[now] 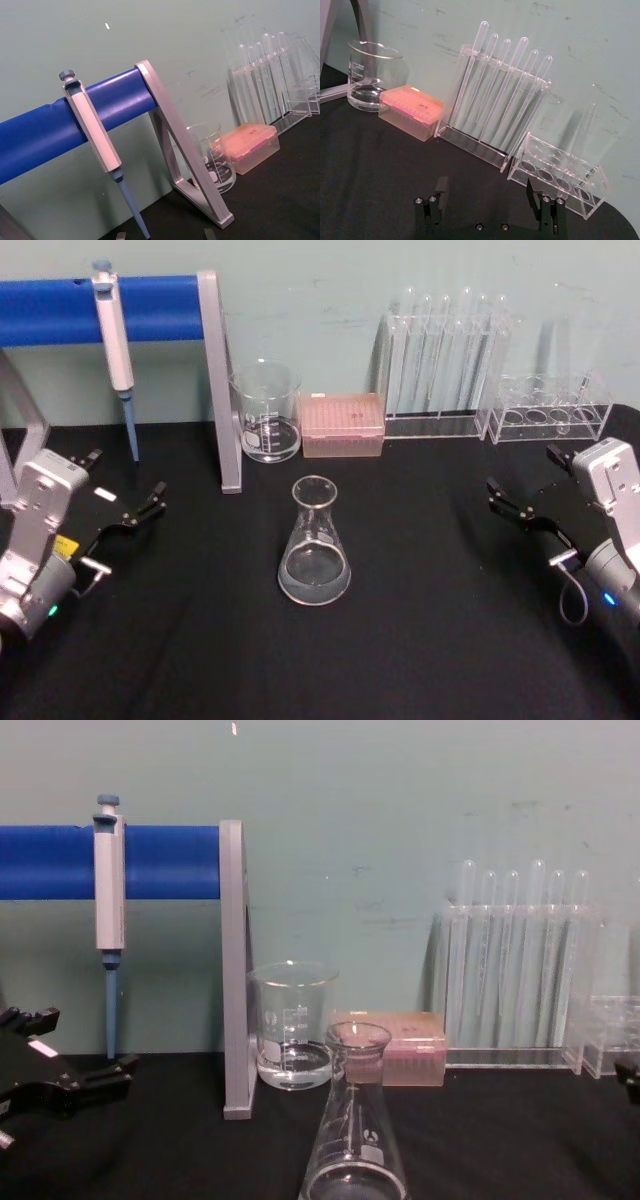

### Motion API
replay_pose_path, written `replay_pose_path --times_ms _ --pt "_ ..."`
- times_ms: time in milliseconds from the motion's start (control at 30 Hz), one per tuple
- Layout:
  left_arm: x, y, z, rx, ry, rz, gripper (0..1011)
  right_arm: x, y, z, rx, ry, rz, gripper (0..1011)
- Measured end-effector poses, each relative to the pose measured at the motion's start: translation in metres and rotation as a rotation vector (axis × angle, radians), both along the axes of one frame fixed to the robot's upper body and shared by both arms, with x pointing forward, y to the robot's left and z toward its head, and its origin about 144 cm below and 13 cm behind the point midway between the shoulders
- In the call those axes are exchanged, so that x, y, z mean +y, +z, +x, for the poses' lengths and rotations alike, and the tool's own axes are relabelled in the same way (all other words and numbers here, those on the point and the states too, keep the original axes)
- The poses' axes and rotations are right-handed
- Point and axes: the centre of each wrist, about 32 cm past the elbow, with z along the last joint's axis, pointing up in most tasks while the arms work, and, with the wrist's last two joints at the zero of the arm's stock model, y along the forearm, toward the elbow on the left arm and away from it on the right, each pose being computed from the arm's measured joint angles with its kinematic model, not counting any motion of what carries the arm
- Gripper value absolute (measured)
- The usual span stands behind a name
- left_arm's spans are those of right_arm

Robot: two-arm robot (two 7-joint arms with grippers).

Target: Grasp the erlenmeyer flask with one hand, shake it three times, then place it back.

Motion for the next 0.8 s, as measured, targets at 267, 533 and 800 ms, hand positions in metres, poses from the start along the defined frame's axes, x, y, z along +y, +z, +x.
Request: replay_pose_path --times_ms 267,533,800 --pt "0.0 0.0 0.0 0.0 0.0 0.0 1001 0.0 0.0 0.0 0.0 0.0 0.0 1000" --pt "0.0 0.0 0.0 0.0 0.0 0.0 1001 0.0 0.0 0.0 0.0 0.0 0.0 1000" --pt "0.0 0.0 0.0 0.0 0.0 0.0 1001 0.0 0.0 0.0 0.0 0.0 0.0 1000"
